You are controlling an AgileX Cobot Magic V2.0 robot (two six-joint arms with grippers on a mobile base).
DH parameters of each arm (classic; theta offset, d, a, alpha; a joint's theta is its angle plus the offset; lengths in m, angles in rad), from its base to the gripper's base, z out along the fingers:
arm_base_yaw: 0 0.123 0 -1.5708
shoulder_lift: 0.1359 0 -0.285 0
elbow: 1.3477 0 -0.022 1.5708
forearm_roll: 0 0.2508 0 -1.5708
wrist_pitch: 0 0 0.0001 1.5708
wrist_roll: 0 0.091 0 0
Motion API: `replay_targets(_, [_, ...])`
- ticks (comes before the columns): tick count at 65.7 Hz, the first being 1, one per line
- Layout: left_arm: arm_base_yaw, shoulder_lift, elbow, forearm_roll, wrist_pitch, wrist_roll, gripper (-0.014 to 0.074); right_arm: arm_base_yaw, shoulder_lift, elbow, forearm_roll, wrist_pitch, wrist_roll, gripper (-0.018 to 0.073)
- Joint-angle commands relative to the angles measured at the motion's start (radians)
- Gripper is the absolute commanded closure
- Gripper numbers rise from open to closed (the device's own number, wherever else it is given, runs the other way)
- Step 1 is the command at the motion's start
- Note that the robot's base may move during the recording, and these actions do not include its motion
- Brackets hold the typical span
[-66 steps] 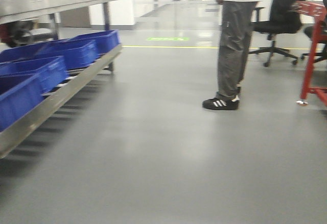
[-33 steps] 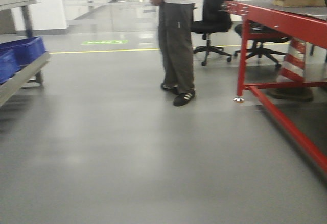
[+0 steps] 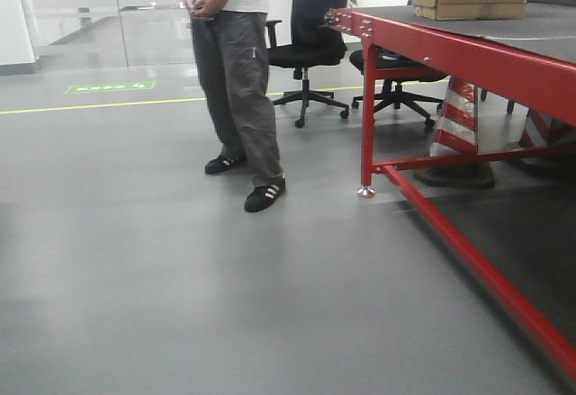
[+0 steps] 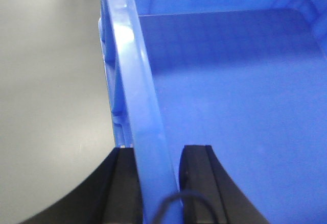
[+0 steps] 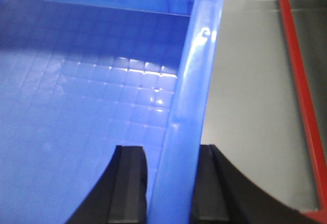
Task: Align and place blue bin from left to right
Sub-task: 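Drive across the floor carrying the blue bin in both grippers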
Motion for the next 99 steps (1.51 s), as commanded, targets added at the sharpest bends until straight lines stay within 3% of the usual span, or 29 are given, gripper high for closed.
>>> replay_targets(1, [-0.003, -0.02, -0.016, -0.008, -0.073, 0.019, 0.0708, 0.0, -0.031, -0.019, 0.019, -0.096, -0.019, 0.0629])
replay_targets(99, [-0.003, -0.019, -0.016, -0.008, -0.078, 0.019, 0.0708, 0.0, -0.031, -0.019, 0.019, -0.104, -0.019, 0.0629])
